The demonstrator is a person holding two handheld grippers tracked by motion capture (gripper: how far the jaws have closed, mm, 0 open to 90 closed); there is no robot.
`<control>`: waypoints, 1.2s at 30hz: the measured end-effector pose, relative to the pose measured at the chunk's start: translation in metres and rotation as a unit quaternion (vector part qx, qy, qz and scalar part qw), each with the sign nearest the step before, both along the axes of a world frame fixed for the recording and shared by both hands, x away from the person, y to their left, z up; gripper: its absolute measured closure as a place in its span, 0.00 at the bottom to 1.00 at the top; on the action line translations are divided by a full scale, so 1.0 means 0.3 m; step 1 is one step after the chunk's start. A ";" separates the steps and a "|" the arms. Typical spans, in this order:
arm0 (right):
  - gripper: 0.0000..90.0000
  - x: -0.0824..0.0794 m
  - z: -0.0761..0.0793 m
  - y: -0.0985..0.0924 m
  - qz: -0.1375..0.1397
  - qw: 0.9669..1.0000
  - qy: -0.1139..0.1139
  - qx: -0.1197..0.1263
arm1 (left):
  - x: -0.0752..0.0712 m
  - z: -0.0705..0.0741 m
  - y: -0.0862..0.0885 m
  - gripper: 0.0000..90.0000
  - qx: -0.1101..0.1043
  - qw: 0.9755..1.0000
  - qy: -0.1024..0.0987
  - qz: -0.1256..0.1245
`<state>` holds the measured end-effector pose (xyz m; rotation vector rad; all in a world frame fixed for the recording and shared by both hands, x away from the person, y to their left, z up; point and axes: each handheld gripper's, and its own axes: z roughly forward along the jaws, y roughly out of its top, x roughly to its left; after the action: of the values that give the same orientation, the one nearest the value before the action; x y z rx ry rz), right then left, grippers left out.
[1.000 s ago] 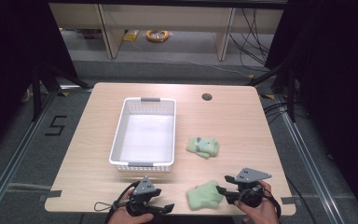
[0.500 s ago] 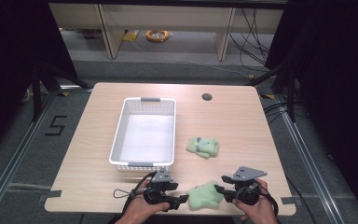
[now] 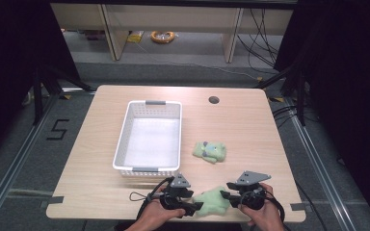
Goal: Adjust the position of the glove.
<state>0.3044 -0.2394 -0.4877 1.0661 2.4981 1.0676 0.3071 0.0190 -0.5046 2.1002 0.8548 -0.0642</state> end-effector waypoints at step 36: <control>0.97 0.026 0.044 0.026 -0.012 0.998 0.020 0.053 | 0.094 0.058 0.038 0.90 0.019 0.998 -0.060 0.021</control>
<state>0.3123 -0.2318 -0.4745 1.1529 2.4773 1.1948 0.3353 0.0304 -0.4872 2.0976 0.8335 0.1002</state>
